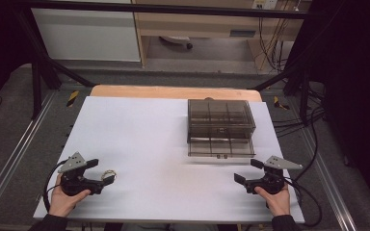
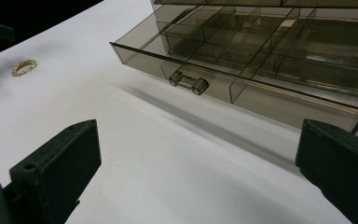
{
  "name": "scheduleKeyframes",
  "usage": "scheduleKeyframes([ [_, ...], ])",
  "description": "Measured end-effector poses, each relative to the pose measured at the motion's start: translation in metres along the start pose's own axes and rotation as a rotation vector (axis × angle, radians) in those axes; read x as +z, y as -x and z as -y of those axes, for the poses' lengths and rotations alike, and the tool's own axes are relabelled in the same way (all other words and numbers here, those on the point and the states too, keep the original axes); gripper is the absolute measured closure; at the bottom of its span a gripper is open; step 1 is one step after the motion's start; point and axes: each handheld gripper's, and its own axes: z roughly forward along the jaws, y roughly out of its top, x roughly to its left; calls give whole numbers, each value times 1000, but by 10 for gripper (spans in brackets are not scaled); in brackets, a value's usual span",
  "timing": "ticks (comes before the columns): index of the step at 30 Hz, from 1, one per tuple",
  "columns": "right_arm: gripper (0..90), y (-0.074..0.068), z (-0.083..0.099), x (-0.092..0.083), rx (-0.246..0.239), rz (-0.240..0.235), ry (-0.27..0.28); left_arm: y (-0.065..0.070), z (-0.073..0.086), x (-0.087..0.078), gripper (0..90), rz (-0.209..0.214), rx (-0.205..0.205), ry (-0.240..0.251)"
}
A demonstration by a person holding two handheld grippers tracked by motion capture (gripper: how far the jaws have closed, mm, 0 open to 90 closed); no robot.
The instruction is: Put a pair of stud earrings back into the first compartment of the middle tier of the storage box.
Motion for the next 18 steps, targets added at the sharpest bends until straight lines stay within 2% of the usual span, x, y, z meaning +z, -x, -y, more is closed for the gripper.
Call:
scheduleKeyframes([
  [10, 6, 0, 1, 0, 5, 3, -8, -2, 1, 0, 79, -41, -11, -40],
  [13, 6, 0, 1, 0, 5, 5, -15, -3, 2, 1, 107, -58, -8, -67],
  [18, 6, 1, 1, 0, 3, 6, -18, -6, 3, 0, 183, -90, -26, -89],
])
